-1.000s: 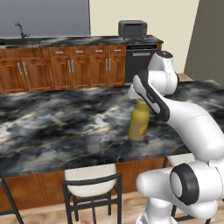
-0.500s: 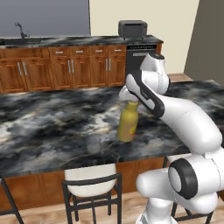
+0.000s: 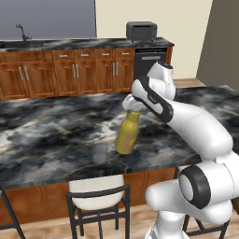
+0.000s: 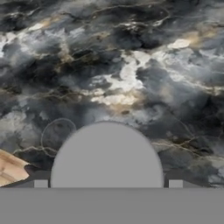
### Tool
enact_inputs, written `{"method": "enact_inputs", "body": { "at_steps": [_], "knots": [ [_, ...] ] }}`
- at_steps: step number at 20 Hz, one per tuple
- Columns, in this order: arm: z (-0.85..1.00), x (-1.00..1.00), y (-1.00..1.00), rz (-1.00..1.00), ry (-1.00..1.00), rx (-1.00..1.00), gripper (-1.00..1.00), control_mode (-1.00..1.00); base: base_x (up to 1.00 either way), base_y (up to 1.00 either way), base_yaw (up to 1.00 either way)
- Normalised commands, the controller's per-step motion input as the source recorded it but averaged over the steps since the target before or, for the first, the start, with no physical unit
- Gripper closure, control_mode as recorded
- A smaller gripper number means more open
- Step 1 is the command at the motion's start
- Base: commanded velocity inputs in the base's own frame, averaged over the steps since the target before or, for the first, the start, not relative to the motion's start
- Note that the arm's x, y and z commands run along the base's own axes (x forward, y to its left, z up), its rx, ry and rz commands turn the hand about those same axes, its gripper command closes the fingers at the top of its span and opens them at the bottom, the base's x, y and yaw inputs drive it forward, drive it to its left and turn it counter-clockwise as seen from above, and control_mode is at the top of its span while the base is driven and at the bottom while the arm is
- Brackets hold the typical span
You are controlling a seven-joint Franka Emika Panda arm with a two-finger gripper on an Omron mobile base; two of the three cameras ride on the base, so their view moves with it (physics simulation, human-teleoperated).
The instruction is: There is a wine glass and glass cup on the dining counter. Place the wine bottle next to the wine glass and the juice bottle next to the glass cup.
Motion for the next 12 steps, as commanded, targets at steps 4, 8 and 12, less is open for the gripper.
{"method": "enact_inputs", "body": {
  "at_steps": [4, 8, 12],
  "knots": [
    [-0.15, 0.22, 0.12, 0.01, 0.00, 0.00, 1.00, -1.00, 0.00, 0.00, 0.00],
    [-0.13, 0.23, 0.07, 0.00, 0.00, 0.00, 1.00, -1.00, 0.00, 0.00, 0.00],
    [-0.15, 0.24, 0.10, 0.00, 0.02, 0.00, 1.00, -1.00, 0.00, 0.00, 0.00]
  ]
}}
